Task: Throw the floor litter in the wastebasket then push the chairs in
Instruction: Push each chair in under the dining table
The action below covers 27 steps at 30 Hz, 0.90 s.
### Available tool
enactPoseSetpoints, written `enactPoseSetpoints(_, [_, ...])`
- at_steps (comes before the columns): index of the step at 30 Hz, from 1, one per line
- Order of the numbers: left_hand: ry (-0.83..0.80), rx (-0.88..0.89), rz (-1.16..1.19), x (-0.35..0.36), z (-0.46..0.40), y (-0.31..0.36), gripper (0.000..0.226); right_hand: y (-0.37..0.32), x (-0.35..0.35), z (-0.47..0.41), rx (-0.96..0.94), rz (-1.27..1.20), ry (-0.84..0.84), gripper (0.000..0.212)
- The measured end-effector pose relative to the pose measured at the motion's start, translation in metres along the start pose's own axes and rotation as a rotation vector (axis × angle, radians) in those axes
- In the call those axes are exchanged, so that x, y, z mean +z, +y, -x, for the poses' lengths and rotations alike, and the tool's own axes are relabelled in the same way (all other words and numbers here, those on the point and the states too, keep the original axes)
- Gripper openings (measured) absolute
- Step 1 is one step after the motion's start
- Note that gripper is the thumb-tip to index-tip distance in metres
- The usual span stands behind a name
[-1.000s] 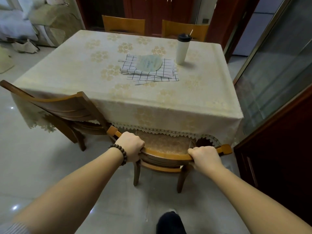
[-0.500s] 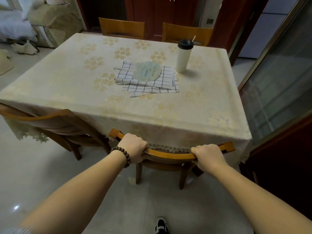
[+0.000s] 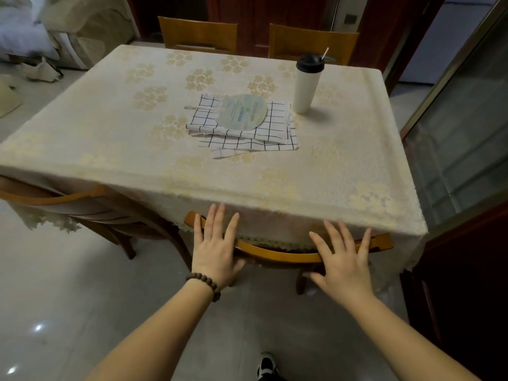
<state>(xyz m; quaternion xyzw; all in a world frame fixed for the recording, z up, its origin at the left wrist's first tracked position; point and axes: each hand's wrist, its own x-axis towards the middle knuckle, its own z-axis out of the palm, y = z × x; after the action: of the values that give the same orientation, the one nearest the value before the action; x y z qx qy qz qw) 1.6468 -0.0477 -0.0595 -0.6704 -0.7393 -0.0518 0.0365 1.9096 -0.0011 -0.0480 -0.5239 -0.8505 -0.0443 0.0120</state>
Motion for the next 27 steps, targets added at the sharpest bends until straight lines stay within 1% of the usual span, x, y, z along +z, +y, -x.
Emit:
enactPoseSetpoints(1, [-0.001,-0.054,0.021,0.000,0.002,0.001,0.115,-0.005,-0.002,0.000,0.005,-0.003,-0.008,0.091])
enactPoseSetpoints(2, [-0.010,-0.101,0.037,0.000,0.003,0.002,0.122,-0.010,-0.003,-0.001,0.027,-0.005,-0.020,0.096])
enactPoseSetpoints(4, [-0.037,-0.155,0.044,0.001,0.001,0.003,0.131,-0.018,-0.002,-0.006,0.099,-0.014,-0.041,0.101])
enactPoseSetpoints(6, [-0.061,-0.167,0.039,0.002,-0.002,0.000,0.135,-0.024,-0.001,-0.012,0.152,-0.019,-0.054,0.100])
enactPoseSetpoints(14, [-0.109,-0.146,-0.027,0.000,-0.018,-0.029,0.134,-0.051,0.001,-0.027,0.185,-0.052,0.009,0.099])
enactPoseSetpoints(18, [-0.119,-0.137,-0.056,-0.003,-0.031,-0.044,0.133,-0.063,0.003,-0.038,0.194,-0.064,0.004,0.100])
enactPoseSetpoints(25, [-0.132,-0.146,-0.059,-0.004,-0.034,-0.028,0.129,-0.045,0.009,-0.041,0.150,-0.047,-0.011,0.096])
enactPoseSetpoints(27, [-0.136,-0.153,-0.056,-0.004,-0.034,-0.021,0.128,-0.037,0.009,-0.042,0.160,-0.044,-0.050,0.096])
